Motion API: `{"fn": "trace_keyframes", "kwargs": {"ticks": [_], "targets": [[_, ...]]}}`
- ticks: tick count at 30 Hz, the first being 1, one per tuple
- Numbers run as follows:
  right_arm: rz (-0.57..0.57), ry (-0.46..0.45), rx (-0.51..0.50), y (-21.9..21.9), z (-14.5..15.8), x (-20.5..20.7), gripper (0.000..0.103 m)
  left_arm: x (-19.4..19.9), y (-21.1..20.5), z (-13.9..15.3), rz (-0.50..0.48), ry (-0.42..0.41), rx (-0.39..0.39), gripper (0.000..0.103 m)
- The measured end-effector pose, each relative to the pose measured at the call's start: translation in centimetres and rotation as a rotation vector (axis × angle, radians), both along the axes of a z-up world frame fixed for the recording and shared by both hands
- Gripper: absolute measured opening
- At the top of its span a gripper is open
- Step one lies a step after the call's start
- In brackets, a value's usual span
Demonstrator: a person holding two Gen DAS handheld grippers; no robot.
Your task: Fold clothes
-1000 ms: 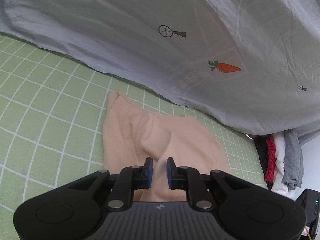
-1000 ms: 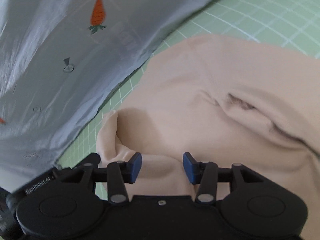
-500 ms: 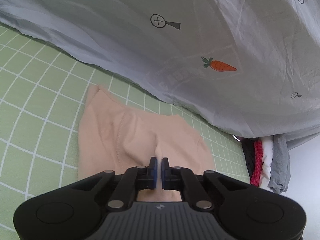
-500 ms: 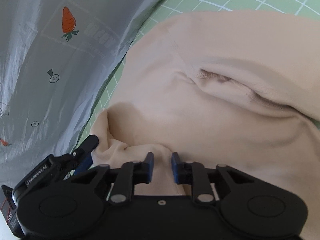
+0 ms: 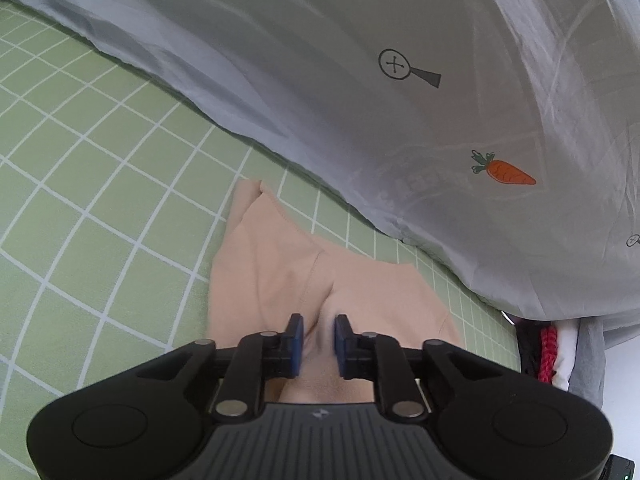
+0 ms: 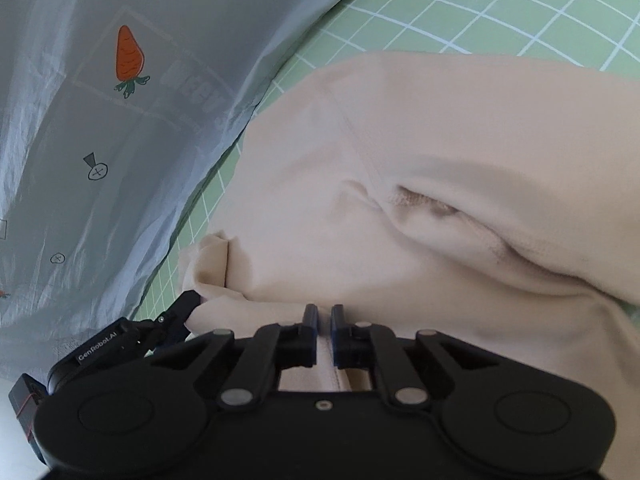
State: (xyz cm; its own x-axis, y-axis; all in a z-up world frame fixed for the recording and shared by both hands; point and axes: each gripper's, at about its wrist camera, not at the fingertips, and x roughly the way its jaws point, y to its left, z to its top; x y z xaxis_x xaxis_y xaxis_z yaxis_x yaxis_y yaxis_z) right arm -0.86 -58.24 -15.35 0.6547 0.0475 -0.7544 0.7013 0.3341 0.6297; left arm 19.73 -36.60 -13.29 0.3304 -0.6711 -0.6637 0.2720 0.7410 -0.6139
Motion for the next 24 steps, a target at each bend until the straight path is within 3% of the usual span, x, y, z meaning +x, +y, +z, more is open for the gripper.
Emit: {"fn": "trace_keyframes", "kwargs": {"ticks": [3, 7, 9, 11, 12, 15, 17, 24], "targets": [[0.005, 0.000, -0.027, 0.1, 0.7, -0.4, 0.037, -1.1, 0.8, 1.4, -0.022, -0.050, 0.034, 0.034], [0.039, 0.016, -0.101, 0.8, 2.2, -1.7, 0.047, -3.9, 3.1, 3.2, -0.028, -0.102, 0.108, 0.059], [0.079, 0.034, -0.165, 1.8, 3.2, -2.6, 0.055, -6.0, 5.2, 3.5, -0.019, -0.102, 0.149, 0.065], [0.126, 0.052, -0.244, 3.6, 4.0, -4.0, 0.070, -8.2, 7.2, 3.9, -0.009, -0.101, 0.189, 0.078], [0.149, 0.061, -0.284, 4.5, 4.4, -4.7, 0.082, -9.3, 8.2, 4.0, -0.005, -0.101, 0.209, 0.079], [0.219, 0.087, -0.392, 7.5, 5.4, -6.8, 0.102, -12.5, 11.3, 4.6, 0.011, -0.099, 0.269, 0.086], [0.266, 0.101, -0.446, 9.7, 5.8, -8.2, 0.102, -14.0, 13.5, 4.7, 0.033, -0.089, 0.297, 0.088], [0.416, 0.112, -0.459, 16.5, 5.8, -11.1, 0.097, -19.0, 18.4, 4.9, 0.051, -0.072, 0.328, 0.088]]}}
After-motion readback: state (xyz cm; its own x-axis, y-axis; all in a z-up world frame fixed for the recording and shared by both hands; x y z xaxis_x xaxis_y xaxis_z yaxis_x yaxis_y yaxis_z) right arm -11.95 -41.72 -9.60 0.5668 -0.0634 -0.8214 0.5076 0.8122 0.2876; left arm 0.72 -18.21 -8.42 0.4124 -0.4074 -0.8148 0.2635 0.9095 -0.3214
